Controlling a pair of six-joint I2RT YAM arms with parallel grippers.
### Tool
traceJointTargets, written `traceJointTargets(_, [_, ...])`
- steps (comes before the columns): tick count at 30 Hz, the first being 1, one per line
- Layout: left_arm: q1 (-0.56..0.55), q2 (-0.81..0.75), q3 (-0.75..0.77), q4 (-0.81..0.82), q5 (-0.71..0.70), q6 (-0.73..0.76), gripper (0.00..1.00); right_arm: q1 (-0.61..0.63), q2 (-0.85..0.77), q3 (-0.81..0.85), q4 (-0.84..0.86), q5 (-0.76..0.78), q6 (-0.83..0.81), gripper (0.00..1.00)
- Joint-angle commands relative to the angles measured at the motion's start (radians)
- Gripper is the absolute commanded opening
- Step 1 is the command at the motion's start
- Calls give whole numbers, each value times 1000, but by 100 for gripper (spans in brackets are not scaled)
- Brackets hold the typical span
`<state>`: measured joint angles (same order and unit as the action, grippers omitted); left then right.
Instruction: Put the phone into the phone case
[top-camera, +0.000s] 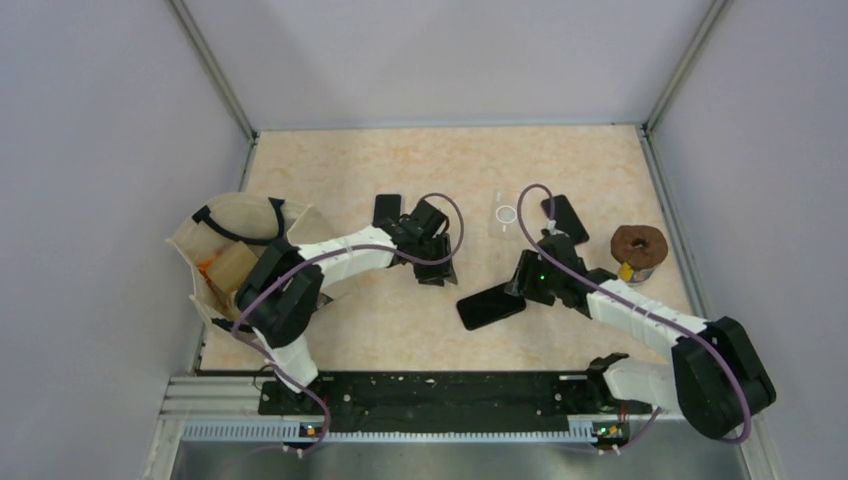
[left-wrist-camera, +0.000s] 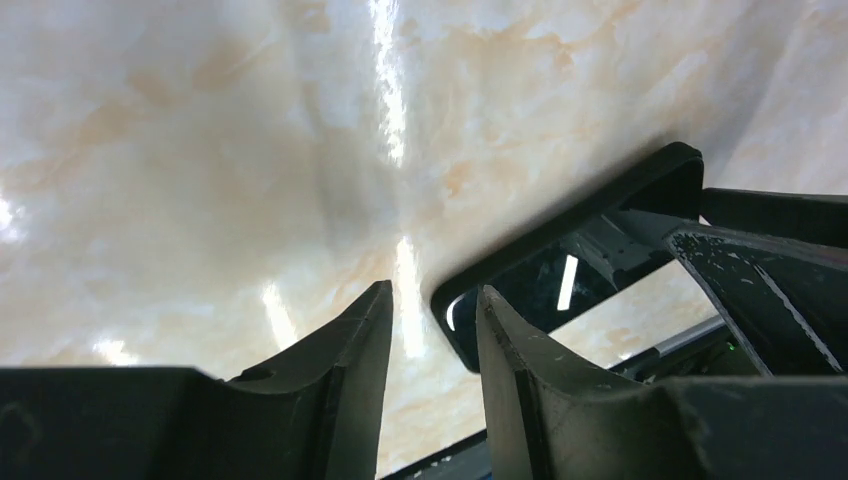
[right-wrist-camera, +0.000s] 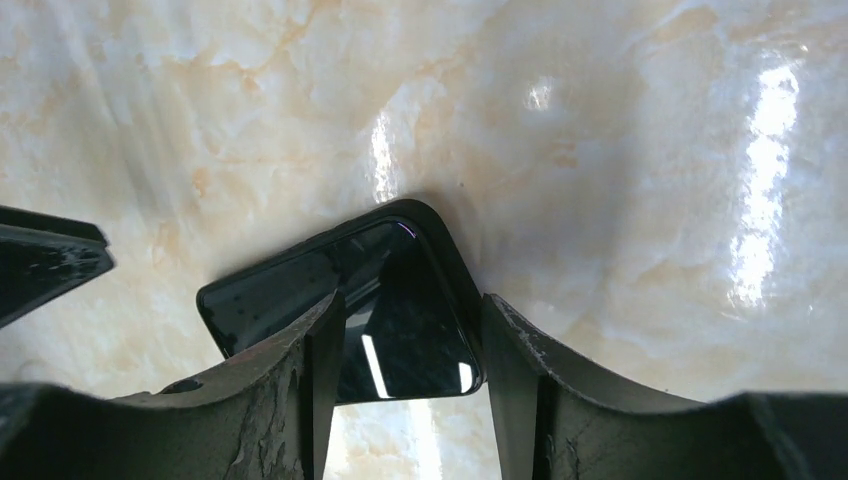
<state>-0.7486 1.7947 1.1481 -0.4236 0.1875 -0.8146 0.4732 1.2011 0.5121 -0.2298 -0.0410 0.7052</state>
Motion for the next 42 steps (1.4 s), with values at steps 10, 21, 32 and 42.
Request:
traceJointTargets(10, [2, -289, -316, 66, 13, -66, 43, 336, 105, 70, 22, 80, 176, 43])
traceJointTargets(21, [4, -346, -405, 102, 33, -81, 45, 326, 50, 140, -157, 175, 115, 49])
traceJointTargets(32, [-10, -266, -361, 129, 58, -78, 44, 306, -11, 104, -212, 156, 99, 42])
traceJointTargets(42, [-14, -255, -355, 126, 58, -71, 44, 300, 0, 113, -284, 214, 90, 35])
